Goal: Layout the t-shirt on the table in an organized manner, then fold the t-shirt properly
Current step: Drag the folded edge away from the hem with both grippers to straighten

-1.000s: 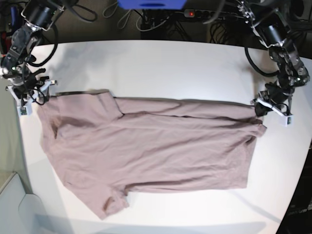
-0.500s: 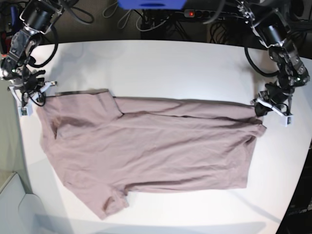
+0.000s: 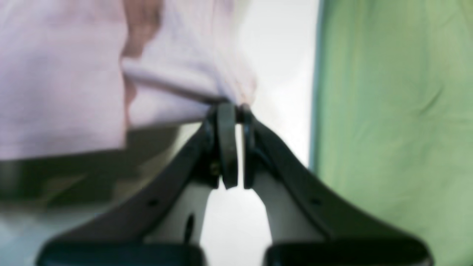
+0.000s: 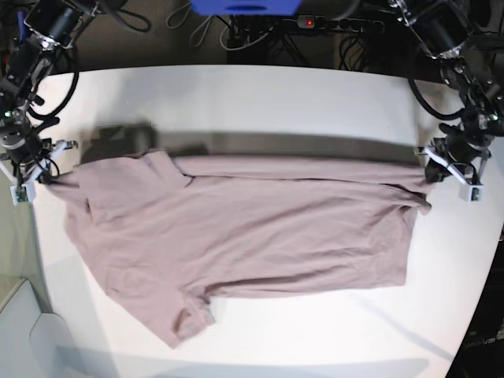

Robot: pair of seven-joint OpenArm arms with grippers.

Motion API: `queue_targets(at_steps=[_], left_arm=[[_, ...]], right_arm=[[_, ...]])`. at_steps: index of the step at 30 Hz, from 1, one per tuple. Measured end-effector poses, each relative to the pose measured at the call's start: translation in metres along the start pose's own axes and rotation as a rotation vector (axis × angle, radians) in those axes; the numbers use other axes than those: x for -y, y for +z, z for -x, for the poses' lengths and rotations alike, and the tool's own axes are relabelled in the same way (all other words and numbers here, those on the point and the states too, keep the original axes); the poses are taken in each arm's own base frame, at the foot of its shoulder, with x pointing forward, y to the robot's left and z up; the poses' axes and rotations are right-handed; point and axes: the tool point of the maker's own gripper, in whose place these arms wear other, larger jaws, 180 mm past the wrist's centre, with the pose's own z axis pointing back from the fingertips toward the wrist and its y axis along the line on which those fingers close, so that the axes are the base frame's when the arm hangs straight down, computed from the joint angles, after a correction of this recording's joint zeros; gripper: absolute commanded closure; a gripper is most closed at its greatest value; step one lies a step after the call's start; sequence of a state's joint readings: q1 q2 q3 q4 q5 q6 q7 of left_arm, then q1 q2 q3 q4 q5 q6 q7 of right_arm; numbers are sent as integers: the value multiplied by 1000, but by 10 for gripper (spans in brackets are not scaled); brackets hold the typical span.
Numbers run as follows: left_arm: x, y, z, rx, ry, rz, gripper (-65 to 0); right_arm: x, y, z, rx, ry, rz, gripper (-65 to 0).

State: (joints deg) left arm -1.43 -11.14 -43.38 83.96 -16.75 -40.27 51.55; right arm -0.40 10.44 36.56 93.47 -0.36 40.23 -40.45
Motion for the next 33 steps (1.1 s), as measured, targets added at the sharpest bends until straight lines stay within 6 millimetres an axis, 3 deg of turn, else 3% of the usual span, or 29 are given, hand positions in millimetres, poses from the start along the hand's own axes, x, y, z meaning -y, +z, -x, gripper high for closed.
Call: queue_targets(at_steps=[3,7,9,11,16,22,25,33], left_arm=[[-4,-3,-24,13,-21,-9,-2],[-7,-20,-63,-10,8,13,-2],[-5,-20,-78,-3,7,24,-2],[-7,-19,-78,-5,5,18,-2],[-8,-20,-56,-60,9,16,-2],[-13,-4,-12,-135,-15,-16,-2],[-12,7,-5,-133,-43,-31,-2],[-14,21,49,-248,-44,-38,-2]], right_arm=[[5,-5,-31,60,-1,10,0],[-6,-24,-76,110,47,-45,0],[-2,-25,-74,62,71,-39,0],[2,-24,-69,38,73,-31,0],[-2,-23,-54,13,76,-40,0],[-7,-3,-19,-48,135,-25,0],[-13,8,-13,-42,156,-27,0],[-1,36,49,-160,119,9,0]])
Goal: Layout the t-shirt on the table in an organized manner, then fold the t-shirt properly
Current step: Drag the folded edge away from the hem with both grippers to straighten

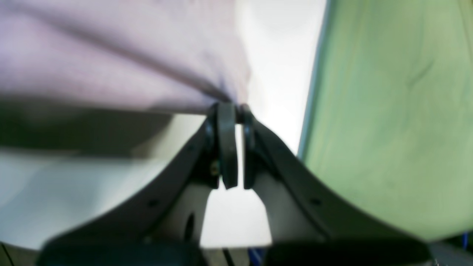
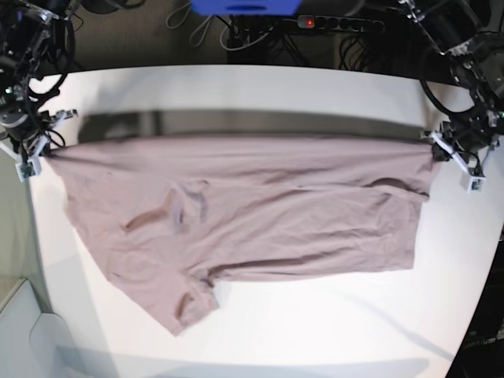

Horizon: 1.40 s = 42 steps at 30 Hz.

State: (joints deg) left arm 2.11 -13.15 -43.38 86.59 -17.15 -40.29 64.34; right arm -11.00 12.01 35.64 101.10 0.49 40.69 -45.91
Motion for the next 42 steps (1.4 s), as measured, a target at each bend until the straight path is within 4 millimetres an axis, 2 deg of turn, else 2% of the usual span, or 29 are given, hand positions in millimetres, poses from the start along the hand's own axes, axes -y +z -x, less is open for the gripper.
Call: queue_targets(at_steps=[2,5,10,15,25,37,40,42], left_arm=[[1,0,8,-15,0,3,-2],[2,0,23,-43,6,9,-2],[14,2,52,-96,16,25,-2],[25,9,73,-116,13,23,-2],[30,18,96,-130,24,36,-2],[29,18,96,-137,22,33,-5],[29,18,96,-137,21,33,-24],[29,18,95,-136,21,33,-109]], right_arm=[[5,4,11,-18,-9,13,0],[1,9,36,-68,-47,13,0],[4,18,65,-119,-84,33,0],[-10,23,78,-101,-90,10,0],[-15,27,89,-118,-85,-1,0],[-16,29,95,-133,-83,-3,-1],[-17,30,100,-148,-81,-5,-85],[-16,31,102,-155,-76,-3,-165]])
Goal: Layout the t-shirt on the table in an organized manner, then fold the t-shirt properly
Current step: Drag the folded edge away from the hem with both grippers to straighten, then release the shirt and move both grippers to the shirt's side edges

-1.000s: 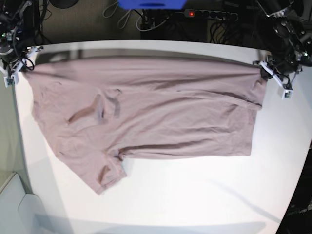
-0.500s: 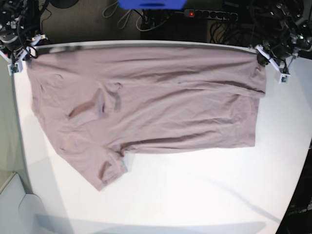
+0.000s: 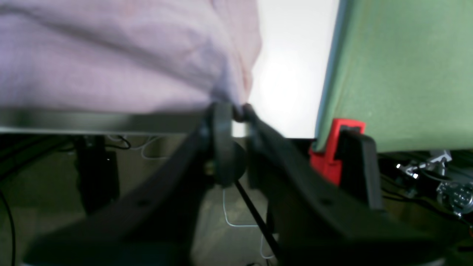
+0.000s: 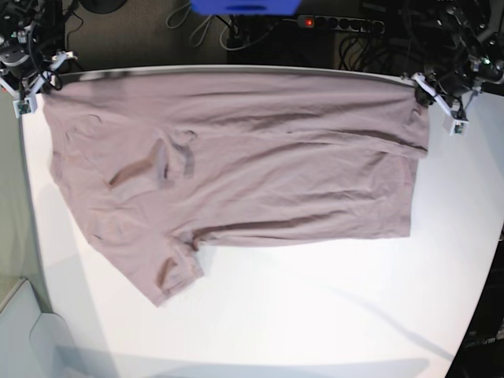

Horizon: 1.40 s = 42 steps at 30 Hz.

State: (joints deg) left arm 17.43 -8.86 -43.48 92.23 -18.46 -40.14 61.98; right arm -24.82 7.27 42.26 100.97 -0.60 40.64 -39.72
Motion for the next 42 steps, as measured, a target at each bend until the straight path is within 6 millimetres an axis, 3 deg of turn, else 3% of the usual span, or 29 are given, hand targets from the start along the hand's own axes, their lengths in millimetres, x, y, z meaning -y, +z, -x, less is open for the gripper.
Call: queue_targets(at_steps=[4,6,8,11,15,17,22,26,29,32,35,40,42], left_arm=[[1,0,-1,3,-2,3,-381],[0,2,-1,-3,-13,-7,-457],[-2,5,2,-27,-29,-29,-472],[0,13,3,-10,-9,-49,-467],[-27,40,-17,83,37,-154,-468],[-37,50,-30,129,48,-191,-468],[-49,64,-51,202,63,-240,-470],[-47,66,-63,233,56,-237,-472],[-47,65,-60,225,56,-237,-472],[-49,67,-58,222,57,-245,-472],[-48,66,-51,208,59,-240,-472],[-50,67,-31,152,56,-253,-472],[-49,67,-31,153,56,-247,-472]], right_arm=[[-2,2,11,-26,9,-7,-298],[0,3,11,-28,9,-1,-330],[5,4,9,-18,-3,12,-332],[30,12,15,-21,-42,80,-332],[47,15,14,-32,-50,123,-332],[63,16,-7,30,-53,159,-332],[72,10,-54,117,-50,177,-335],[63,4,-141,319,-30,142,-336],[50,-3,-184,374,24,116,-337],[45,-35,-212,288,91,125,-337],[28,-70,-249,276,75,41,-338],[14,-107,-265,203,10,-80,-338],[5,-116,-282,237,-7,-127,-344]])
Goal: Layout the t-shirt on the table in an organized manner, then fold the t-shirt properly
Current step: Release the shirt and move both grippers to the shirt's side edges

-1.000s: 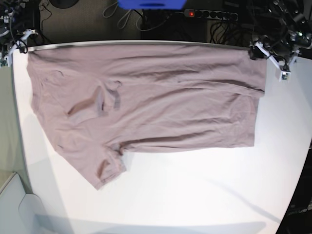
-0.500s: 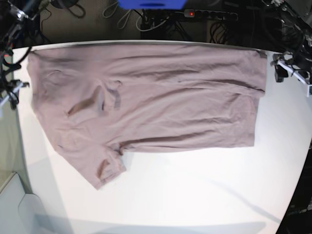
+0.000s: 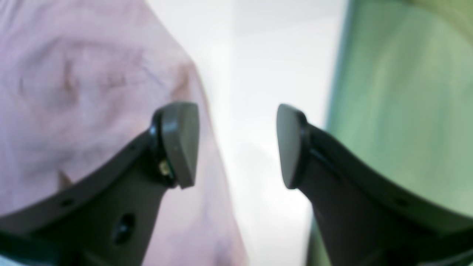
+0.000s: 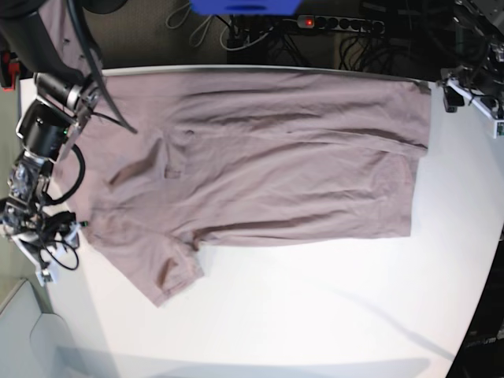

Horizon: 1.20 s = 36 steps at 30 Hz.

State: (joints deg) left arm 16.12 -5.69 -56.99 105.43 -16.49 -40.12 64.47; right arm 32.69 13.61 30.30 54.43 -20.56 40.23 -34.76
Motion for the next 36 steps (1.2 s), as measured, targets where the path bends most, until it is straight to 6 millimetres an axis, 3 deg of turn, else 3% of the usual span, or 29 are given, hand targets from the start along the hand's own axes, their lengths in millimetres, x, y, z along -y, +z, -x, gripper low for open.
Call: queue_targets(at_steps=[4,8,16,29,36], left_arm=[[-1,2,2,5,11,-1,-472],[-16,10,7,-4,23,-48,-472],[-14,9,4,6,26,-44,-472],[-9,3,-13,52,44,-29,-472],[-8,3,-11,47,45,-28,-472]], right_arm=[[-25,-20,-26,111,-49,-96,-381],[-41,-31,-14,95,-72,-149,-385],[-60,-42,-11,148,-121,-208,-385],[-37,-37,-11,189,-128,-171,-385],[-43,-39,14,166,-129,-177,-386]])
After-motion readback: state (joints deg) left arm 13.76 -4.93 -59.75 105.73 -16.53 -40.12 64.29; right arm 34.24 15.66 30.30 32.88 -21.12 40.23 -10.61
